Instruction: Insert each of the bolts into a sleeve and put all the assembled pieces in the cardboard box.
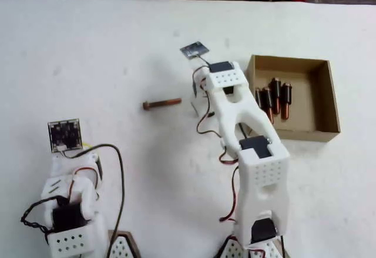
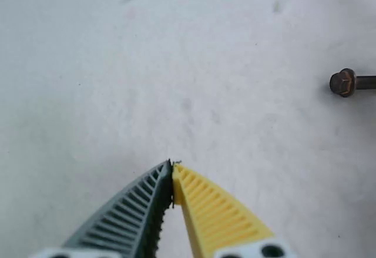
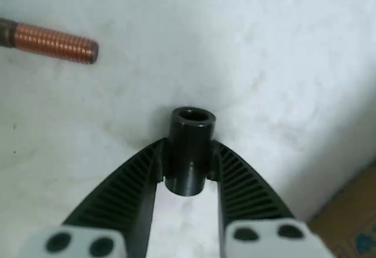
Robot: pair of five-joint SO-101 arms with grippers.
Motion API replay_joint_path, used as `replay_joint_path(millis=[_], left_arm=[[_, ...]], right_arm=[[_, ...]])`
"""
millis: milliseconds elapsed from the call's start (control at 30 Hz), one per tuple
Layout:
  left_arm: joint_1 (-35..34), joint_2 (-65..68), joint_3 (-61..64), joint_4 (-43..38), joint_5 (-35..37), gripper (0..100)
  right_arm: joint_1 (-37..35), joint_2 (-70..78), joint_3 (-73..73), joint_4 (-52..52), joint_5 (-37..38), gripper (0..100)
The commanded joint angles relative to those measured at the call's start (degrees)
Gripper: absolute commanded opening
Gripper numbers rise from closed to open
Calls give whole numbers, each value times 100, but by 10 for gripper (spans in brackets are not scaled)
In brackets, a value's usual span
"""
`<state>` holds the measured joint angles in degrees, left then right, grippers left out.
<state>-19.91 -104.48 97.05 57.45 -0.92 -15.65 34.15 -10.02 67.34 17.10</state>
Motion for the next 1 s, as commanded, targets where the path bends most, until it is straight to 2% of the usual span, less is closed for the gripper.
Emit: replay_joint_path(millis=[0, 200, 400, 533, 800, 967], left_arm=[[-40, -48, -9, -26, -53, 20], [-40, -48, -9, -26, -53, 20], [-40, -48, -9, -26, -53, 20], [-40, -48, -9, -26, -53, 20], [-40, -48, -9, -26, -53, 20], [-40, -48, -9, -26, -53, 20]], right_arm=[[-75, -31, -220, -48, 70, 60], [-84, -40, -255, -66, 70, 74], [-84, -22, -255, -57, 70, 224], [-84, -4, -255, -66, 70, 176], [-163, -31, -255, -75, 70, 12], [-163, -57, -290, -66, 70, 15]])
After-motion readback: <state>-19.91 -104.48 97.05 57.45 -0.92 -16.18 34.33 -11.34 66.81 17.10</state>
